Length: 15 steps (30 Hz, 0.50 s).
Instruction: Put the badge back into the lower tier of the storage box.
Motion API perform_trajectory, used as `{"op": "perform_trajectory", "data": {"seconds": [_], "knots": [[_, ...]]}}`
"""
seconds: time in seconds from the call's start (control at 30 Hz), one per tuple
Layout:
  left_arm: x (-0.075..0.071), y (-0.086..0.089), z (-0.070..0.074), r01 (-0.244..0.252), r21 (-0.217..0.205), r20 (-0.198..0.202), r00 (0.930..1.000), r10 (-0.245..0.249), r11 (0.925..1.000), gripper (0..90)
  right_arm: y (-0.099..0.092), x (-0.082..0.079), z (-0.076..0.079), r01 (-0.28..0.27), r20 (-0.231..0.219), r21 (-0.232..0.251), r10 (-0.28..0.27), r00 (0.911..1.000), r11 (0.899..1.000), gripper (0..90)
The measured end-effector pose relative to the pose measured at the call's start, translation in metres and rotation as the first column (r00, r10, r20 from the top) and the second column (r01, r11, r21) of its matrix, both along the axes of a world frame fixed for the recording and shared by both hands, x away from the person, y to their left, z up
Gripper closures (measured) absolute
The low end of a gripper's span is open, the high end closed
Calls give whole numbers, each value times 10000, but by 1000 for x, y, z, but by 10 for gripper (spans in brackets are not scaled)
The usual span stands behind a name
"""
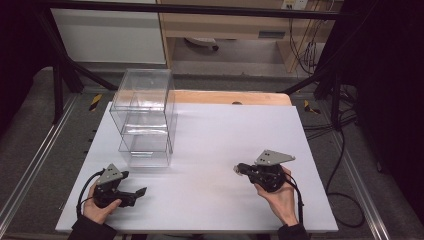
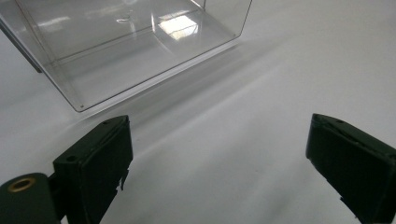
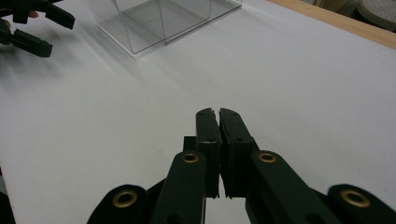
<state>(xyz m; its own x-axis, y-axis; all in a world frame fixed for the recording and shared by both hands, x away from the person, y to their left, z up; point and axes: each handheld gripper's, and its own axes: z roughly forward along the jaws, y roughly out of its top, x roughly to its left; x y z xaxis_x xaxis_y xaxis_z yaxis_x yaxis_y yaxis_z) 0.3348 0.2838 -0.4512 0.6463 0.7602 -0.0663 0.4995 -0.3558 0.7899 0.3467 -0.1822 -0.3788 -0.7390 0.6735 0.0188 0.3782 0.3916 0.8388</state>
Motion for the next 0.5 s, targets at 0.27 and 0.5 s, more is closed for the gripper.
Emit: {"op": "perform_trajectory", "data": {"seconds": [0.27,0.5], "knots": [[0,0,1,-1,-23,27,10000,1,10000,66,12,1,6,-242,98,54,242,9997,9997,872],[0,0,1,-18,-51,33,10000,18,10000,66,25,4,10,-364,195,114,361,9992,9993,872]]}}
